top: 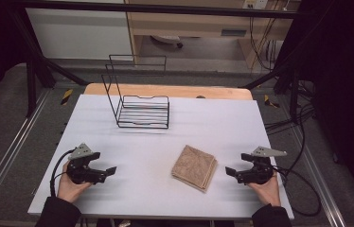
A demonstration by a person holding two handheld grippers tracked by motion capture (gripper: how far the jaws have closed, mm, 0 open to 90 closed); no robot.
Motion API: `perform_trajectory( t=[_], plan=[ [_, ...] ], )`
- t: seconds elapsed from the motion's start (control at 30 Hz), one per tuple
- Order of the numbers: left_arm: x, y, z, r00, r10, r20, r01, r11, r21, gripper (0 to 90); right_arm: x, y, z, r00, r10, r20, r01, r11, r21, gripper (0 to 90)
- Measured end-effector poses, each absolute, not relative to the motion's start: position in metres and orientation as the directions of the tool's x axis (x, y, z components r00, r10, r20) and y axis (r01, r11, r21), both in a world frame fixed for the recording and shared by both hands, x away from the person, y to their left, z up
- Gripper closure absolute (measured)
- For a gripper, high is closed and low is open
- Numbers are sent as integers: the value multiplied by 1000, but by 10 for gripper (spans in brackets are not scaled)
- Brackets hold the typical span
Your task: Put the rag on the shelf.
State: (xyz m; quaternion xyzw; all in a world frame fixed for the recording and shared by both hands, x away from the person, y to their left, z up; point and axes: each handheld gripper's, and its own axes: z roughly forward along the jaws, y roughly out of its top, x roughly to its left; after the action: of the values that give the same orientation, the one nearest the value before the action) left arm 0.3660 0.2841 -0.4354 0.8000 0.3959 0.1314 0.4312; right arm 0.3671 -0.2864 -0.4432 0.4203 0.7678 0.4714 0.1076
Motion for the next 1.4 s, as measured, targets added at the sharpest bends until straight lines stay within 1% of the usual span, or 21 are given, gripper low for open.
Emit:
perform_trajectory(
  t=[0.43,0.6,0.77,0.93,1.13,1.23,1.3,1.33,1.4],
  plan=[
    [364,274,-432,655,743,-138,523,-314,792,61,366,-285,-442,-621,753,218,545,215,810,5],
    [365,264,-431,659,738,-146,528,-316,788,64,365,-282,-442,-623,752,216,544,219,810,6],
    [367,247,-429,664,733,-149,535,-326,780,73,366,-282,-442,-622,753,217,546,218,809,6],
    [368,233,-425,668,729,-148,537,-333,775,101,366,-280,-441,-625,752,210,544,226,808,6],
    [371,204,-422,685,710,-164,539,-342,770,139,366,-278,-442,-621,755,209,549,229,804,6],
    [372,183,-420,697,694,-178,541,-347,766,188,366,-278,-441,-621,756,205,549,232,803,6],
    [373,178,-420,702,689,-181,540,-350,765,212,366,-277,-441,-620,757,206,548,230,804,6],
    [373,167,-418,711,679,-182,536,-357,765,226,366,-277,-442,-621,757,203,547,233,804,6],
    [374,161,-418,715,674,-184,535,-359,765,246,366,-277,-442,-622,757,200,549,239,801,6]
  ],
)
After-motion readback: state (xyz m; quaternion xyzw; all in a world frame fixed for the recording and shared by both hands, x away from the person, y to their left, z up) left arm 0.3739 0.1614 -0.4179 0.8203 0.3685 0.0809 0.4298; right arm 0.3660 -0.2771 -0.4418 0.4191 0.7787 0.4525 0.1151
